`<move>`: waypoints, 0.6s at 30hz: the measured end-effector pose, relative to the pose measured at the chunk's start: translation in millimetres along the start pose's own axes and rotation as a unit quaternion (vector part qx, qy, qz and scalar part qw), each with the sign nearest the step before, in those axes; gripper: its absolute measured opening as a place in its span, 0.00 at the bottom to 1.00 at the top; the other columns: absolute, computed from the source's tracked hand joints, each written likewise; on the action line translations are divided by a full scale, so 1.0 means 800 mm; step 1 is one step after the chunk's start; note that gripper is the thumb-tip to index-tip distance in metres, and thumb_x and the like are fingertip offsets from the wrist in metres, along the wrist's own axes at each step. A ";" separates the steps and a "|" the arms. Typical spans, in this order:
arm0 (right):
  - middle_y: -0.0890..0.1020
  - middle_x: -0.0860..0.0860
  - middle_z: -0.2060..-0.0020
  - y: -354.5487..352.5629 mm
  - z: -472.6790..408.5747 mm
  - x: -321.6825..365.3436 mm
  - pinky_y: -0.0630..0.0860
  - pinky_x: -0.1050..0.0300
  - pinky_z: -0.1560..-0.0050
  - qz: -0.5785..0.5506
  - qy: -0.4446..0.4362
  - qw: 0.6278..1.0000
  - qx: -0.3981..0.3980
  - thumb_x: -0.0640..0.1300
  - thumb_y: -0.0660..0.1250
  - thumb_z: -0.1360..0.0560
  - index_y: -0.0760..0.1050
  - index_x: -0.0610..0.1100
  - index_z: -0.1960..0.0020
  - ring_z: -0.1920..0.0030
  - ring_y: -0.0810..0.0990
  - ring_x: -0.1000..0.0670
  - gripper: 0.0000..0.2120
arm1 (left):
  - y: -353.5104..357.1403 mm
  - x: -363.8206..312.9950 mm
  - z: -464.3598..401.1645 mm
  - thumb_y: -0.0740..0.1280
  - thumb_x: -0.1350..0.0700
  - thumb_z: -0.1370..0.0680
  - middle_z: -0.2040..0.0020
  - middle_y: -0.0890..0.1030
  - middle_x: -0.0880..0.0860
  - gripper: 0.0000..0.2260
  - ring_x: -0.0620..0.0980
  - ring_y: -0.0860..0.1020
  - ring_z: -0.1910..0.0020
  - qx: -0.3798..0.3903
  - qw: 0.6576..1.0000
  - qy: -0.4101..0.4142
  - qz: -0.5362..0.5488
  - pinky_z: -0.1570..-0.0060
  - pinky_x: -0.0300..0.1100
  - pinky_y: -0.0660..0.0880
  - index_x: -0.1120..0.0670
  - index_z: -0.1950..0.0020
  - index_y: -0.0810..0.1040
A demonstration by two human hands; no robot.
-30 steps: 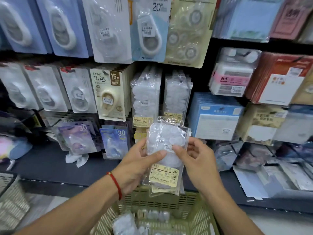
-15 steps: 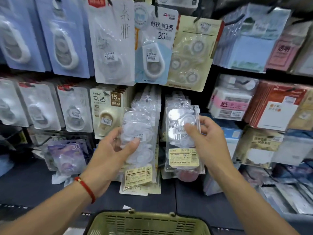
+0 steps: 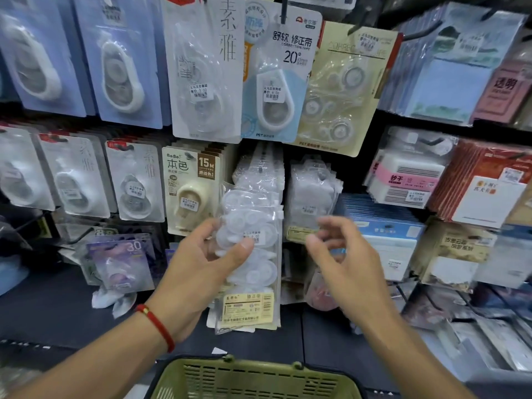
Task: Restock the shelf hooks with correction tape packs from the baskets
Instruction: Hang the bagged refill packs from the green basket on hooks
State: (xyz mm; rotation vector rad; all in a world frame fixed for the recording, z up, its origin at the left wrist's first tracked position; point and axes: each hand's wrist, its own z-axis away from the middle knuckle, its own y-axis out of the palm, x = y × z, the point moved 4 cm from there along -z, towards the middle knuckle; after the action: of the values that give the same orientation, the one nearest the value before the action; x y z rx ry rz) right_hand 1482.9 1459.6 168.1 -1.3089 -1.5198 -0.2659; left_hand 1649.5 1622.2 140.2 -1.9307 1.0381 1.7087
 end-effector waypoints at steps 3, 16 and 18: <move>0.84 0.57 0.54 0.031 0.028 0.006 0.79 0.63 0.55 -0.048 0.002 0.995 0.086 0.66 0.72 0.27 0.79 0.58 0.44 0.55 0.81 0.56 0.17 | 0.014 0.005 0.004 0.79 0.53 0.30 0.46 0.88 0.57 0.21 0.57 0.88 0.48 0.012 1.000 -0.009 0.015 0.56 0.43 0.84 0.54 0.38 0.81; 0.86 0.45 0.55 -0.007 -0.011 -0.004 0.81 0.40 0.49 -0.142 0.047 0.989 -0.015 0.53 0.67 0.16 0.78 0.51 0.46 0.53 0.85 0.44 0.06 | 0.014 0.003 0.002 0.72 0.60 0.20 0.48 0.89 0.47 0.13 0.48 0.86 0.47 -0.039 0.998 -0.015 -0.050 0.48 0.43 0.76 0.39 0.48 0.83; 0.86 0.43 0.55 -0.006 -0.012 -0.007 0.82 0.33 0.48 -0.156 0.060 0.986 -0.021 0.55 0.67 0.17 0.78 0.51 0.46 0.51 0.85 0.36 0.08 | 0.014 0.004 0.003 0.71 0.60 0.20 0.48 0.89 0.47 0.15 0.47 0.86 0.46 -0.038 0.998 -0.019 -0.043 0.46 0.45 0.76 0.38 0.47 0.83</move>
State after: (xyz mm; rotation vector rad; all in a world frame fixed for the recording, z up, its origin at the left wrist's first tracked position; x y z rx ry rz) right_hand 1483.0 1447.7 169.7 -1.0638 -1.6192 -0.5696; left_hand 1639.6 1615.6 139.2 -1.9512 0.8748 1.7539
